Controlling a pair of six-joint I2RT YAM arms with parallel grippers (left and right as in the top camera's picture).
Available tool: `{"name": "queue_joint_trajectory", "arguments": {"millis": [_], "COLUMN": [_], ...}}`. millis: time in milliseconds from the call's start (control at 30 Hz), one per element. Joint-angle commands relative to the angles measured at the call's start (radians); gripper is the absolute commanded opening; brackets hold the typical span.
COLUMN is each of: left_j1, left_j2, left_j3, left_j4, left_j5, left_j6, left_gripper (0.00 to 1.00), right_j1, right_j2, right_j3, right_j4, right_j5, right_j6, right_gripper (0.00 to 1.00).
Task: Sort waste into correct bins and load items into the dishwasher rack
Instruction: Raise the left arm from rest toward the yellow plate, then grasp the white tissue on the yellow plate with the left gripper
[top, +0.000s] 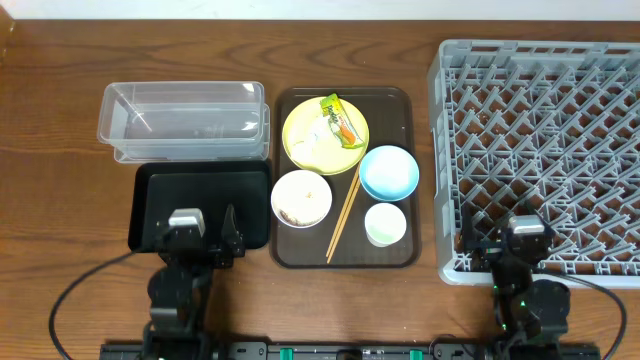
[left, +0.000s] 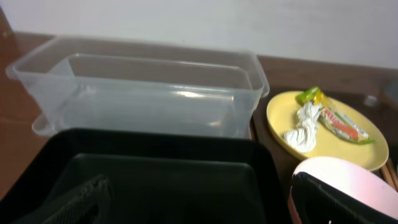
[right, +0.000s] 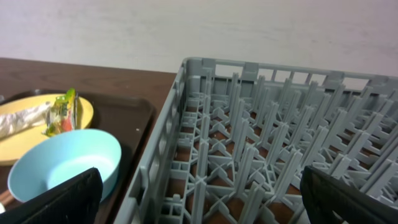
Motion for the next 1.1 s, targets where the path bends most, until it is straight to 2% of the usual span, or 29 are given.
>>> {"name": "queue_joint_trajectory", "arguments": {"millis": [0, 200, 400, 533, 600, 733, 1067], "left_j1": [0.004, 0.004, 0.004, 0.004, 0.004, 0.003, -0.101], "left_j2": [0.134, 0.464, 0.787, 0.921, 0.951, 0.979, 1.232], "left_j3": [0.139, 0.422, 0.752, 0.921, 0.952, 0.956, 1.088], "left_j4": [-0.032, -0.217, -0.552, -0.716, -0.718, -0.615, -0.447], "left_j5": [-0.008, 0.015, 0.132, 0.151, 0.178, 0.255, 0.212], "left_j6": [-0.016, -0.016, -0.016, -0.021, -0.02, -0.019, 0.04], "left_gripper": [0.94, 0.94, 0.94, 0.94, 0.94, 0.94, 0.94], "right_j1": [0.005, 0.005, 0.005, 0.005, 0.005, 0.005, 0.005], "right_j2": [0.069, 0.321, 0.624, 0.792, 0.853, 0.92, 0.928], "right_j3": [0.094, 0.291, 0.536, 0.682, 0.731, 0.765, 0.764], "right_j4": [-0.003, -0.12, -0.354, -0.5, -0.531, -0.534, -0.525], "right_j5": [0.014, 0.024, 0.024, 0.023, 0.016, -0.029, -0.033], "right_j6": [0.032, 0.032, 0.032, 0.032, 0.032, 0.032, 0.042], "right_gripper": [0.99, 0.99, 0.99, 0.99, 0.99, 0.99, 0.99]}}
